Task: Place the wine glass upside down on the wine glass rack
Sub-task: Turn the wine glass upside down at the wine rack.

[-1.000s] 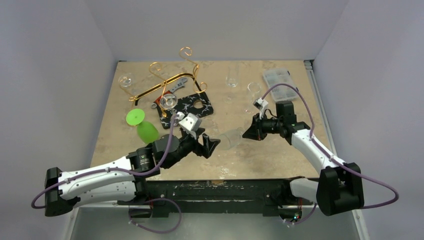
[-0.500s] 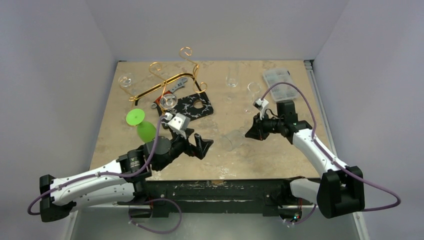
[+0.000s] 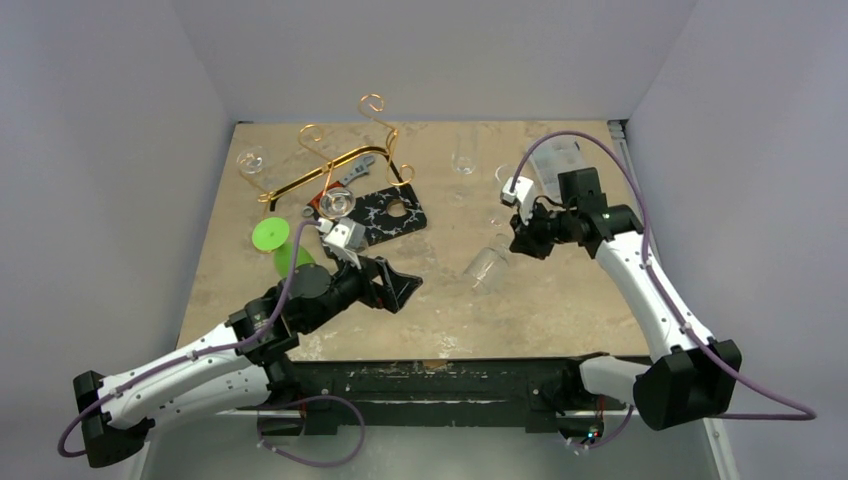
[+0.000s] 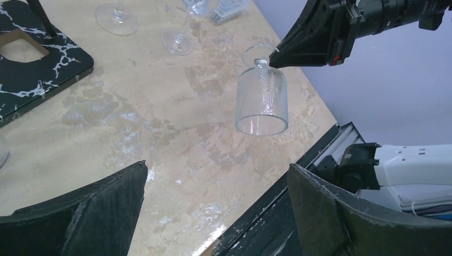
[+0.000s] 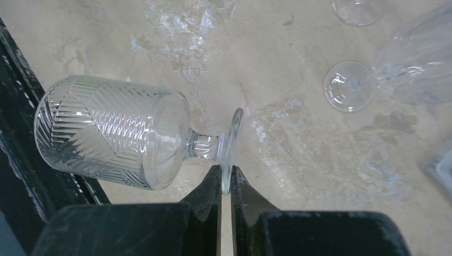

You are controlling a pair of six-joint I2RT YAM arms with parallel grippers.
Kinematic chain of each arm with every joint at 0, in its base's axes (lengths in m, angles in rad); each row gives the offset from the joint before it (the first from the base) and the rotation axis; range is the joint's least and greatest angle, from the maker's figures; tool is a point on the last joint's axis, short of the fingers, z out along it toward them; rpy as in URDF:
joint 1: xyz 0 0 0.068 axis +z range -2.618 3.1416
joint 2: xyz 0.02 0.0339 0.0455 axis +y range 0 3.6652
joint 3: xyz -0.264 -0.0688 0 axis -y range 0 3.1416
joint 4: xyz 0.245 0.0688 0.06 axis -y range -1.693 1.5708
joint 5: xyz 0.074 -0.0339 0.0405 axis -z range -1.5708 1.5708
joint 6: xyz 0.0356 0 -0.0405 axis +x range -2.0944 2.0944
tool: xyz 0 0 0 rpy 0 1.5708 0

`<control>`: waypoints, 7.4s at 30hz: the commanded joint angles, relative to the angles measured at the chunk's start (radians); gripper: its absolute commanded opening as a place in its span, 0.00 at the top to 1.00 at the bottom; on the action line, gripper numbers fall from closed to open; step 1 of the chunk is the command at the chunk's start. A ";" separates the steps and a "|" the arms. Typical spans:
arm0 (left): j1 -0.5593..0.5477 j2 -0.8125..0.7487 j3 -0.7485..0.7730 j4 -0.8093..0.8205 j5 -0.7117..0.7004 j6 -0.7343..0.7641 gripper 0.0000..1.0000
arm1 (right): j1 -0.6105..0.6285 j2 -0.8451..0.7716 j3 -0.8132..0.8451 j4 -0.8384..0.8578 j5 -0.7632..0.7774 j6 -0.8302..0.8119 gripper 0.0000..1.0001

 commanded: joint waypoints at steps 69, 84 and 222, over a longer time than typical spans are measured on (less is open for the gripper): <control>0.033 -0.134 -0.300 0.462 0.142 -0.403 0.00 | 0.985 -0.523 -0.433 0.581 0.866 -0.885 1.00; 0.038 0.041 -0.357 0.739 0.158 -0.564 0.13 | 1.012 -0.540 -0.518 0.749 0.838 -1.021 1.00; 0.269 0.107 0.670 -0.216 0.398 0.153 1.00 | -0.283 -0.213 -0.173 0.258 -0.349 0.215 0.03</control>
